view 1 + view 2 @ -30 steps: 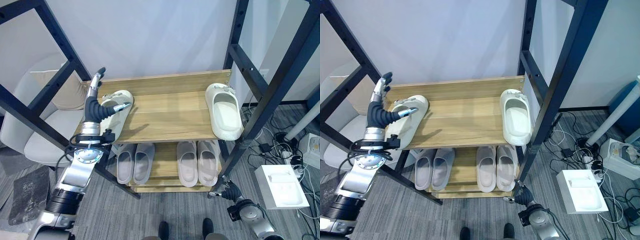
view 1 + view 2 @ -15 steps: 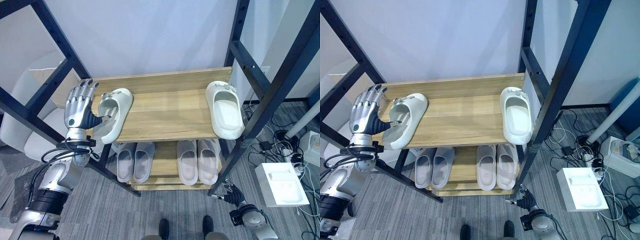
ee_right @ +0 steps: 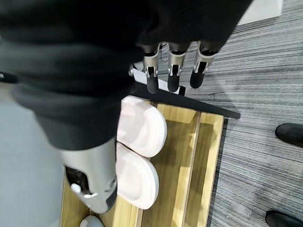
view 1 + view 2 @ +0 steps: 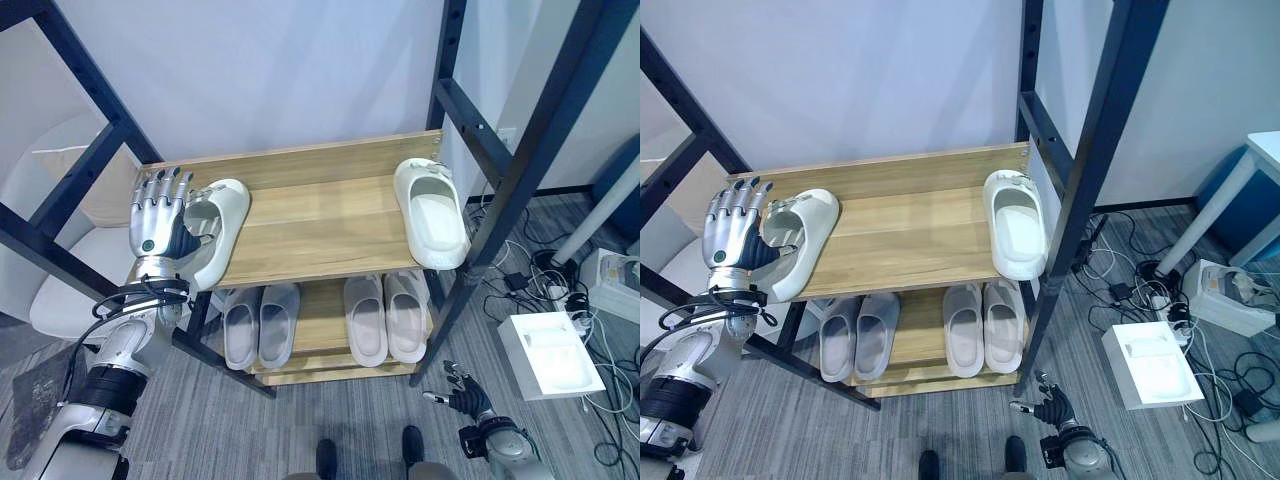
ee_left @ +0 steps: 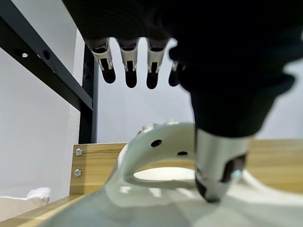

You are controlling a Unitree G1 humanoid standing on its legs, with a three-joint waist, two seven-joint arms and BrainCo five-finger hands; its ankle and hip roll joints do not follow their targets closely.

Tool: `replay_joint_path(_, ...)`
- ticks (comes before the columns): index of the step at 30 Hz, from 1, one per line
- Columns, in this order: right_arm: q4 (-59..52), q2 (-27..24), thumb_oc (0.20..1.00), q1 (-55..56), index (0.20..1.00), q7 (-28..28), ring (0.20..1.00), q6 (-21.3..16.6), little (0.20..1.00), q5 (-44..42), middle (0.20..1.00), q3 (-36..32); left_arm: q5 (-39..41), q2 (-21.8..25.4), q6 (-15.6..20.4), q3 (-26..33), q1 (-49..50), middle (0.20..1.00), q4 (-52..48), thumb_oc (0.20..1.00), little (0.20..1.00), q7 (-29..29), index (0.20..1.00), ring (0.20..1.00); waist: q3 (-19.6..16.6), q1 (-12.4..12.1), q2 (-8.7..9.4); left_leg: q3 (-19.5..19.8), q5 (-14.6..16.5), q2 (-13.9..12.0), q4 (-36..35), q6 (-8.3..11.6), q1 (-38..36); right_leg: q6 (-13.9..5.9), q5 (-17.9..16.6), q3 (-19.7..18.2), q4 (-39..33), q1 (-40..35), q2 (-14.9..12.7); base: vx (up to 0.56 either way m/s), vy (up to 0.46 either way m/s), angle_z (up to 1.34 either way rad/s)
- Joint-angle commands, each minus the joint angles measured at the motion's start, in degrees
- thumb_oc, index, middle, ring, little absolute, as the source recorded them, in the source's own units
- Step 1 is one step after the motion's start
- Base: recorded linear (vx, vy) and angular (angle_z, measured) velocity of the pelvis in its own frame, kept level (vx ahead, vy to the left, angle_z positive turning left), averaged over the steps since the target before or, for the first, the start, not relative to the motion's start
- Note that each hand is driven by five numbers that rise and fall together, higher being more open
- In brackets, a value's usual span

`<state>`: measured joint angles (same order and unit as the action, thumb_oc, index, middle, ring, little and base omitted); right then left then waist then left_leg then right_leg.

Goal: Arrange the slippers neatly on the shoe rack.

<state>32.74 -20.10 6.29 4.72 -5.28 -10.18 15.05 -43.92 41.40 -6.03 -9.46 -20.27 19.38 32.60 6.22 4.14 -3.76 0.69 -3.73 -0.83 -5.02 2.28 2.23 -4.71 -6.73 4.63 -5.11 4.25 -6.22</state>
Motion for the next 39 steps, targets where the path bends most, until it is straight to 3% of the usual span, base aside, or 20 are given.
replay_joint_path(1, -4.43, 0.14, 1.000, -1.92, 1.000, 0.15, 1.000, -3.13, 1.000, -1.28, 1.000, 0.13, -2.60, 3.36, -2.22, -2.73, -12.70, 1.000, 6.58, 1.000, 1.000, 1.57, 1.000, 1.000, 1.11, 2.96, 1.00, -0.23, 4.70, -0.40, 0.02, 0.98, -3.47, -3.68, 7.67, -0.18, 0.11, -6.17, -0.74, 0.02, -0.002, -0.04)
replay_joint_path(9, -5.06, -0.61, 1.000, -1.40, 1.000, -0.49, 1.000, -3.23, 1.000, -2.41, 1.000, -0.27, -4.12, 8.03, -3.18, -6.95, -18.50, 1.000, 10.62, 1.000, 1.000, -1.72, 1.000, 1.000, 1.15, 3.58, 0.89, -0.85, 4.89, -0.55, 0.02, 0.99, -3.39, -3.84, 7.52, -0.98, 0.11, -5.54, -0.41, 0.01, -0.007, -0.06)
replay_joint_path(17, -5.22, -0.14, 1.000, -0.63, 1.000, -1.10, 1.000, -2.52, 1.000, -2.00, 1.000, -0.11, 0.67, 6.31, -2.30, -0.04, -16.31, 1.000, 3.86, 1.000, 1.000, 2.06, 1.000, 1.000, 1.06, 3.02, 0.76, -0.05, 4.92, -0.44, 0.02, 1.03, -3.66, -3.55, 8.07, -0.25, 0.11, -6.41, -0.51, 0.01, -0.008, -0.01)
replay_joint_path(39, -5.21, 0.48, 1.000, 0.59, 1.000, -1.19, 1.000, -1.79, 1.000, -1.05, 1.000, -0.13, 6.83, 3.92, -1.36, 8.10, -10.58, 1.000, -1.44, 1.000, 1.000, 5.84, 1.000, 1.000, 1.00, 2.43, 0.35, 0.25, 5.43, -0.08, 0.02, 0.80, -4.14, -3.43, 8.56, 0.23, 0.11, -7.15, -0.63, 0.00, 0.000, 0.00)
